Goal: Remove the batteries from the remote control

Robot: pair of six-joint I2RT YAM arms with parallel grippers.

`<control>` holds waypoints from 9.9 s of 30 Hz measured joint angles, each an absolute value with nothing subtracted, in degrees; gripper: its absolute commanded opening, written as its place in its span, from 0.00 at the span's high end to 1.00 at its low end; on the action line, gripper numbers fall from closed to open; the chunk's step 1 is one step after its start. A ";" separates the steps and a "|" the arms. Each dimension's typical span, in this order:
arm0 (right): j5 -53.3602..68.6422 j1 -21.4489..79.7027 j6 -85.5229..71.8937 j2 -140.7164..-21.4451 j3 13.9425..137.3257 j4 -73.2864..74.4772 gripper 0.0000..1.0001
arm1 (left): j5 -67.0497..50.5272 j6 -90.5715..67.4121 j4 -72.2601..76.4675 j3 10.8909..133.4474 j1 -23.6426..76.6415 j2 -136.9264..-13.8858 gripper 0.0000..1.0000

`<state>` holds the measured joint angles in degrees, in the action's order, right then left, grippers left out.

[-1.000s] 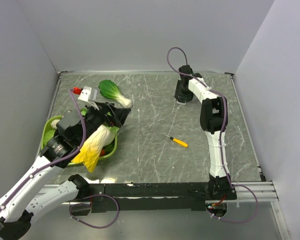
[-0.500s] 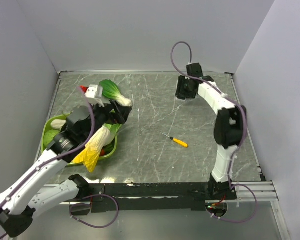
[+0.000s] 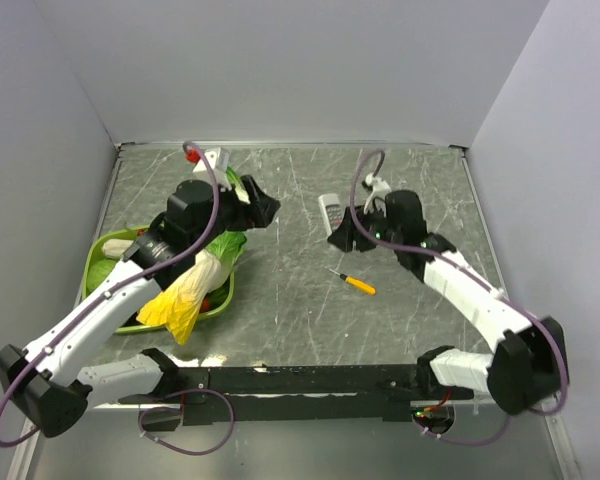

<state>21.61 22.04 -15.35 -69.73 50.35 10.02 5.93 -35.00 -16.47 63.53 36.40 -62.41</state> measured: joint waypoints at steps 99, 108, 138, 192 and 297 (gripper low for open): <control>11.07 38.74 -2.94 -57.32 40.32 3.09 1.00 | -18.37 -34.26 -17.91 69.43 28.16 -72.03 0.16; 41.08 26.94 -12.88 -54.87 39.94 3.05 1.00 | -31.94 -16.36 -14.22 63.11 28.32 -62.37 0.12; 64.16 24.71 -18.26 -52.47 38.98 -0.30 1.00 | -58.72 -7.77 -19.42 64.40 32.40 -75.26 0.50; 59.48 12.53 -59.22 -63.77 24.99 -49.76 0.92 | -48.21 -48.73 15.22 48.66 28.18 -72.93 0.82; 71.42 -1.43 -66.57 -61.65 19.46 -60.34 1.00 | -52.23 -24.40 -10.66 62.06 29.82 -80.86 0.99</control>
